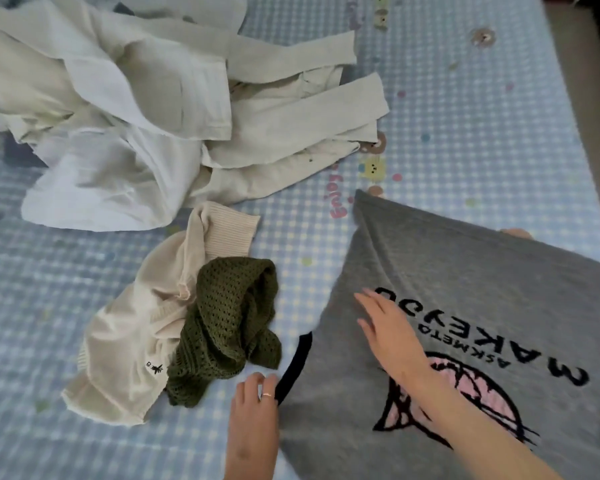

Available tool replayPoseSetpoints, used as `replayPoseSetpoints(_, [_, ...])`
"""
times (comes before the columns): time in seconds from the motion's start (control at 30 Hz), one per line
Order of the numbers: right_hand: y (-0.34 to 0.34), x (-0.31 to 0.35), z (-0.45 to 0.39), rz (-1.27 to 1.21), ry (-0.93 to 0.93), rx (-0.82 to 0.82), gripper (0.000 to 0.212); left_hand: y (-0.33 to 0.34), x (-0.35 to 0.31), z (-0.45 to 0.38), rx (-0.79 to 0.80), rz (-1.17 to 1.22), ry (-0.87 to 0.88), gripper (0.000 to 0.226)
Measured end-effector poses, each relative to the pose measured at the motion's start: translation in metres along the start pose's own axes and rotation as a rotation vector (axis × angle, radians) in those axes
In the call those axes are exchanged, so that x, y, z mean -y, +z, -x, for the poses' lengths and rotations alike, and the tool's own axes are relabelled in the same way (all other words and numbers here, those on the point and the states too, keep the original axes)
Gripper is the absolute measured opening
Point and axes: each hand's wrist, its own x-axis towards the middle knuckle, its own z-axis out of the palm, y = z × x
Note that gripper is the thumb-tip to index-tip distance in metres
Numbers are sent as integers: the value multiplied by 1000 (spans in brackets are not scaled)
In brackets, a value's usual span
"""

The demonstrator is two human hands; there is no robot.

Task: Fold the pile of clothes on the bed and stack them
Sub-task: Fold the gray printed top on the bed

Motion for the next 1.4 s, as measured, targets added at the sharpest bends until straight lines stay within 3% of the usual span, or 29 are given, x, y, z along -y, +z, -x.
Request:
replayPoseSetpoints(0.07, [-36, -61, 20, 117, 169, -94, 47, 4, -27, -15, -38, -4, 128, 65])
replayPoseSetpoints(0.13, [-71, -121, 43, 231, 334, -14, 51, 5, -61, -42, 10, 143, 198, 56])
replayPoseSetpoints(0.23, [-111, -193, 66, 331, 514, 43, 52, 17, -107, -105, 25, -67, 384, 56])
replayPoseSetpoints(0.3, [-130, -224, 66, 370, 578, 51, 51, 16, -131, -154, 10, -157, 412, 59])
replayPoseSetpoints(0.53, [-175, -299, 22, 492, 582, 61, 68, -16, -189, -311, -91, -395, 442, 64])
replayPoseSetpoints(0.7, [-186, -327, 8, 534, 572, 24, 47, -41, -208, -359, -35, -568, 514, 53])
replayPoseSetpoints(0.83, [-200, -314, 16, 467, 451, -41, 18, -60, -214, -347, -17, -558, 610, 28])
replayPoseSetpoints(1.07, [-207, -253, 118, 312, 296, -194, 6, -90, -150, -248, -165, -350, 802, 2])
replayPoseSetpoints(1.23, [-179, -219, 201, 327, 60, -156, 30, -75, -89, -164, -71, -389, 916, 17])
replayPoseSetpoints(1.4, [-137, -187, 268, 342, -35, -133, 39, -40, -26, -90, 9, -445, 997, 24])
